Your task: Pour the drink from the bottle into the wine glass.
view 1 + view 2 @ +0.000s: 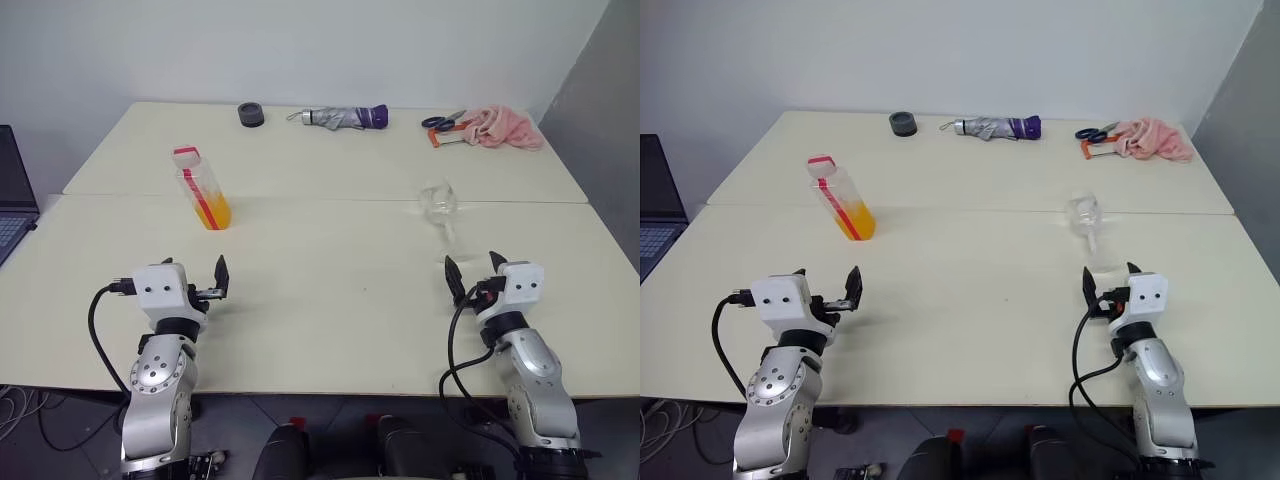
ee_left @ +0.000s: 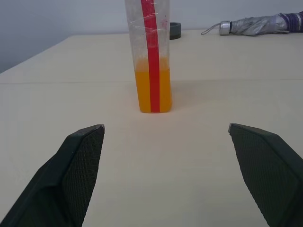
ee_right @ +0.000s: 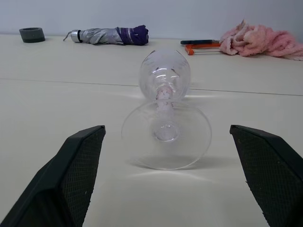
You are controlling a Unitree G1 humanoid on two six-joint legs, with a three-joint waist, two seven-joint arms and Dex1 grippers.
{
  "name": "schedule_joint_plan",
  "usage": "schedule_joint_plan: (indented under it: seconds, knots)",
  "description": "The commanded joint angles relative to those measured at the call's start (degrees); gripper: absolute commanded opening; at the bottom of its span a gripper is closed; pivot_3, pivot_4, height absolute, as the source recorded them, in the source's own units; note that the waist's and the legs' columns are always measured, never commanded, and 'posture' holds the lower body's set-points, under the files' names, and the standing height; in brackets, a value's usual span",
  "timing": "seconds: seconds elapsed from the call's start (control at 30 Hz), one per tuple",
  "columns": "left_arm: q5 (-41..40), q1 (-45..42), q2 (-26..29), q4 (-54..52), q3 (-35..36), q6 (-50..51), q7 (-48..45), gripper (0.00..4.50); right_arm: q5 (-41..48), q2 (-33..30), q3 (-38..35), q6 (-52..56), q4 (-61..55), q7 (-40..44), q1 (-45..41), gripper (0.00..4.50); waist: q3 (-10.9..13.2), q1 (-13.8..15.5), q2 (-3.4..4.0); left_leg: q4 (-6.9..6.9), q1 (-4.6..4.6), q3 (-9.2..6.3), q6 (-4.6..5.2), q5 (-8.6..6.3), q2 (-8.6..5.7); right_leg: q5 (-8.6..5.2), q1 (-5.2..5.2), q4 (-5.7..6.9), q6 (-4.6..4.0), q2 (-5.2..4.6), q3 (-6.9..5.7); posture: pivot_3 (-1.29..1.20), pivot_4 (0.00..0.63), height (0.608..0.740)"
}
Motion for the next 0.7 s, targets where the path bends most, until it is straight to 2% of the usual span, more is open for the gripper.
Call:
schedule_joint_plan:
  seconds: [0.03, 0.37, 0.7]
  knots:
    - [0.4, 0.4, 0.5, -2.9, 0.3, -1.8, -0.2, 4.48, 0.3, -0.1, -0.3, -0.8, -0.9, 0.1, -0.7, 4.50, 0.0, 0.0, 0.00, 0.00, 0.00, 0.00, 0.00, 0.00, 0.00, 0.00, 0.00, 0.00, 0.00, 0.00, 0.00, 0.00, 0.150, 0.740]
    - [2.0, 0.3, 1.3, -2.4, -0.4, -0.9, -0.3, 4.48, 0.2, -0.3, 0.1, -0.7, -0.5, 0.5, -1.3, 4.50, 0.0, 0.0, 0.00, 0.00, 0.00, 0.00, 0.00, 0.00, 0.00, 0.00, 0.00, 0.00, 0.00, 0.00, 0.00, 0.00, 0.150, 0.740]
    - [-0.5, 0.5, 1.3, -2.1, 0.3, -1.6, -2.7, 4.48, 0.1, -0.6, 0.0, -0.5, -0.6, 0.7, -1.3, 4.50, 0.0, 0.0, 0.00, 0.00, 0.00, 0.00, 0.00, 0.00, 0.00, 0.00, 0.00, 0.00, 0.00, 0.00, 0.00, 0.00, 0.150, 0.740]
